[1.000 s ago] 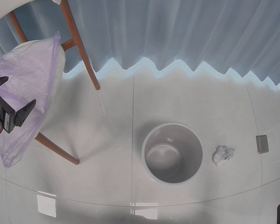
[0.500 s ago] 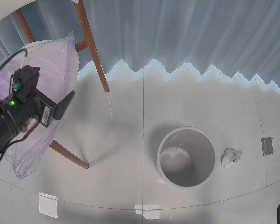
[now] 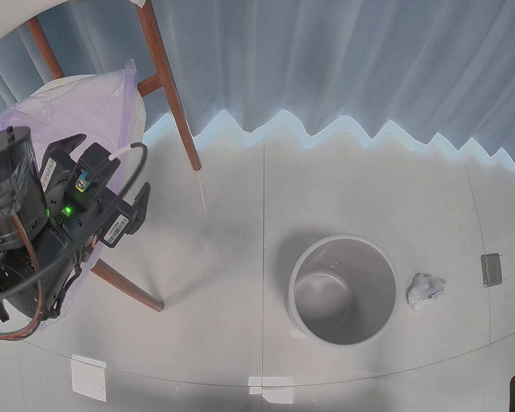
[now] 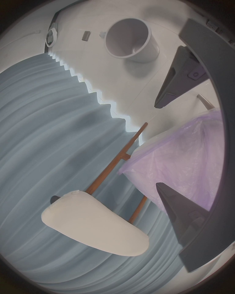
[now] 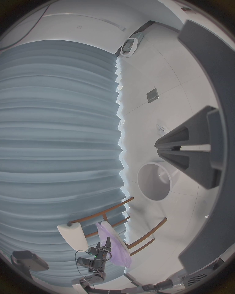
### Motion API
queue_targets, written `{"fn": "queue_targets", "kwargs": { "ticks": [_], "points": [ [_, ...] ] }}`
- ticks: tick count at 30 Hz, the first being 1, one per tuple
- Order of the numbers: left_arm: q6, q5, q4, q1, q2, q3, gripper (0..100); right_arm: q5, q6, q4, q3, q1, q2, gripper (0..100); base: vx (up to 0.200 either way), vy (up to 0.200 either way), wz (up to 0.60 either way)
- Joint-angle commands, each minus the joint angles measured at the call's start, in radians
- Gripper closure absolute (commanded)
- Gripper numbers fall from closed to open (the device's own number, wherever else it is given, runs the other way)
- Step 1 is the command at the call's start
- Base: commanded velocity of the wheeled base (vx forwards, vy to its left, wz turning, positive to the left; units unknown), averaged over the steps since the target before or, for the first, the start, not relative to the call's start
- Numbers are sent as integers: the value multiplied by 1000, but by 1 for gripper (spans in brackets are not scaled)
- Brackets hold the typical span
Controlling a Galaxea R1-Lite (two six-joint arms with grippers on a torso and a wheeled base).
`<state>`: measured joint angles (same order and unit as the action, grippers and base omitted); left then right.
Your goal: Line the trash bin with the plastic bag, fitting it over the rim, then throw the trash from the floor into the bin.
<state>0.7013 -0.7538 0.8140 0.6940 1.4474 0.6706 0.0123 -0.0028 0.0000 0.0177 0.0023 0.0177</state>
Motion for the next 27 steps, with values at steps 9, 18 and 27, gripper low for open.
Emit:
{"fn": "queue_targets", "kwargs": {
  "ticks": [9,18,27],
  "points": [
    [3,-62,50,-4,56,-72,0,0,0,0,-18,1,-18,100,0,0,0],
    [3,-62,56,-19,82,-83,0,0,0,0,-18,1,-18,100,0,0,0],
    [3,-61,122,-41,142,-86,0,0,0,0,-18,1,-18,100,0,0,0]
  ]
}}
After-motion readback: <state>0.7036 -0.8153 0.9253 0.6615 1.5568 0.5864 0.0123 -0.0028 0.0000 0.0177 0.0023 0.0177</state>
